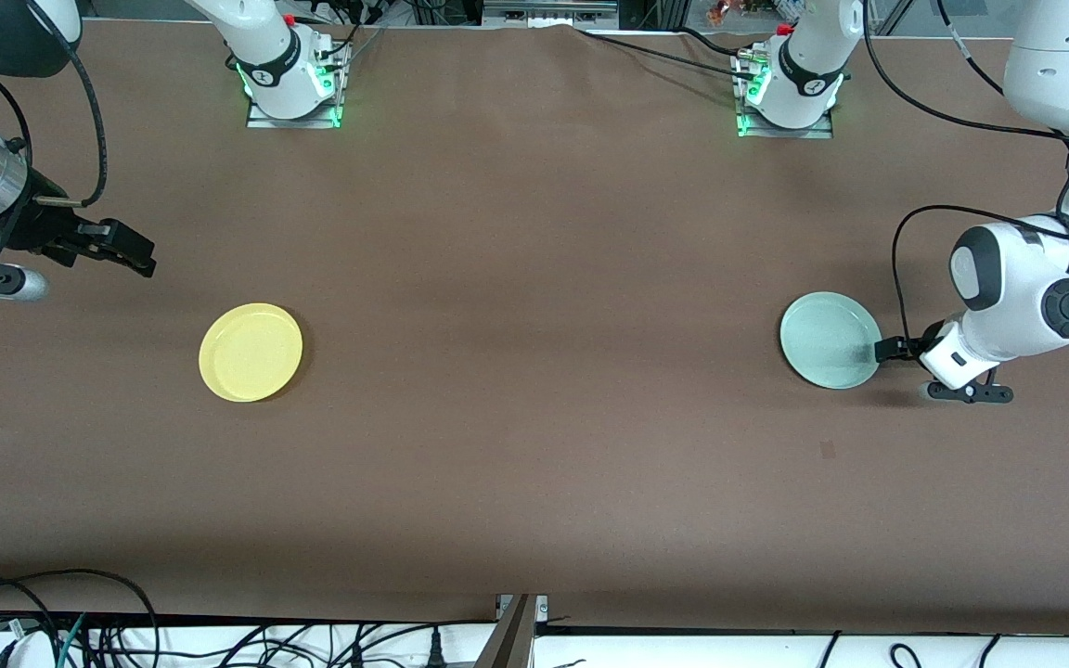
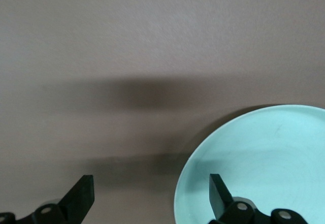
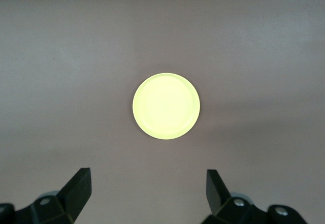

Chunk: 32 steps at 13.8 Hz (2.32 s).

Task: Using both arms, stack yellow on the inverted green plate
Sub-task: 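Reach the left gripper down to the green plate rim and grasp it, then lift the green plate up on its edge with the left gripper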

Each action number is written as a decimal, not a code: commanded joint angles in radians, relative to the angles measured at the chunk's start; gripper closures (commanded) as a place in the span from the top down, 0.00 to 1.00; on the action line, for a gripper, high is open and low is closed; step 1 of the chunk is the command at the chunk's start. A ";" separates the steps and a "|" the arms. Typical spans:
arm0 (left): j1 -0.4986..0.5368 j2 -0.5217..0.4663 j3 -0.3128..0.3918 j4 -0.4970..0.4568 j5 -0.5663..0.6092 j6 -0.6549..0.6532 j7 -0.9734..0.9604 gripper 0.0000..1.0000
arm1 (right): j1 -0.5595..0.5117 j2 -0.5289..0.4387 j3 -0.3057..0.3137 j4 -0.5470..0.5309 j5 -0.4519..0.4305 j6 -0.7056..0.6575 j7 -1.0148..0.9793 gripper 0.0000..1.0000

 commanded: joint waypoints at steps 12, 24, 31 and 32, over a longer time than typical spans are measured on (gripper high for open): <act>0.019 -0.050 -0.020 -0.100 -0.045 0.012 0.032 0.00 | 0.011 0.000 -0.007 0.010 -0.013 -0.002 0.018 1.00; -0.391 -0.105 -0.092 0.303 0.360 -0.560 -0.469 0.00 | 0.011 0.000 -0.007 0.010 -0.013 -0.002 0.018 1.00; -0.908 0.160 -0.080 0.515 0.816 -1.043 -0.976 0.00 | 0.011 0.000 -0.007 0.010 -0.015 -0.002 0.018 1.00; -0.948 0.218 -0.076 0.576 0.845 -1.112 -0.978 0.00 | 0.011 0.000 -0.007 0.010 -0.015 -0.002 0.018 1.00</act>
